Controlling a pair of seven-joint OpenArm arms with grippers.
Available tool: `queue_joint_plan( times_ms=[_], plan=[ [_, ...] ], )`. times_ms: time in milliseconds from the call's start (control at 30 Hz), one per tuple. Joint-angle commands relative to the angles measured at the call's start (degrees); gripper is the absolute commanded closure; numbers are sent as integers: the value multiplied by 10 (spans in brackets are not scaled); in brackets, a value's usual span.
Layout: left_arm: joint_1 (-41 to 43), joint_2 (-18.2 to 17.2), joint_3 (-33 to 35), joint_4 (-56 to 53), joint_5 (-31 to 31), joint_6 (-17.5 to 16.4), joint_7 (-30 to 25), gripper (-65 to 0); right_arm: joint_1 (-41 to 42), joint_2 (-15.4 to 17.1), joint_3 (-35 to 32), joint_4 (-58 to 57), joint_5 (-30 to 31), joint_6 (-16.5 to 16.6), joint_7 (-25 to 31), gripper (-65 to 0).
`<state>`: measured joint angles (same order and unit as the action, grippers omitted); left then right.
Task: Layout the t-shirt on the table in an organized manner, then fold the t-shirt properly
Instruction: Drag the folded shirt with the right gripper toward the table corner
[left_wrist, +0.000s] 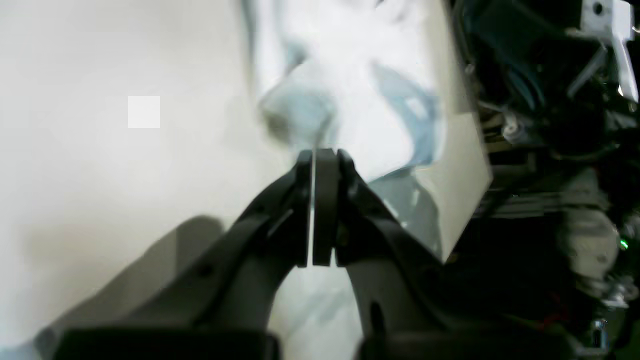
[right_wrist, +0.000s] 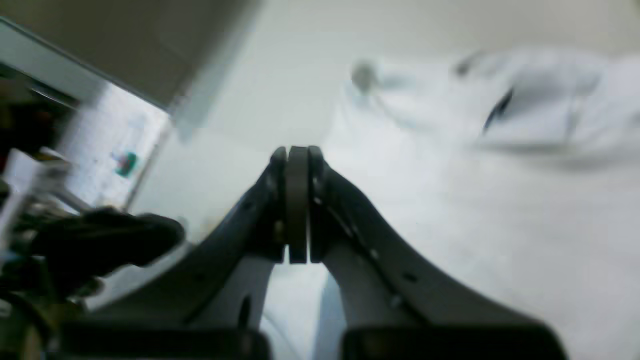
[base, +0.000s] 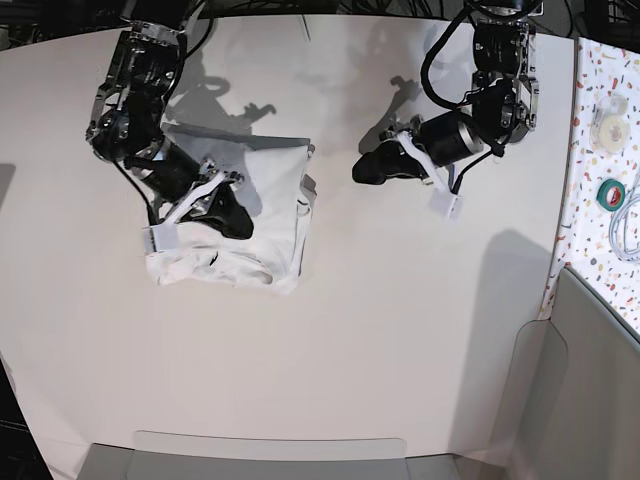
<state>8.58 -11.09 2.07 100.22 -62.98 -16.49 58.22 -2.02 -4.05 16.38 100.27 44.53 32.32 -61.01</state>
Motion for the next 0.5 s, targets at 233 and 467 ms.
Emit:
queue_joint_plan(
  times_ms=[233, 467],
  plan=[
    [5, -1, -6, 9, -15, -7, -15, -9, -41, 15, 1, 10, -195, 3, 13, 0],
    [15, 1, -5, 10, -15, -7, -15, -9, -37, 132, 3, -41, -256, 6, 13, 0]
  ],
)
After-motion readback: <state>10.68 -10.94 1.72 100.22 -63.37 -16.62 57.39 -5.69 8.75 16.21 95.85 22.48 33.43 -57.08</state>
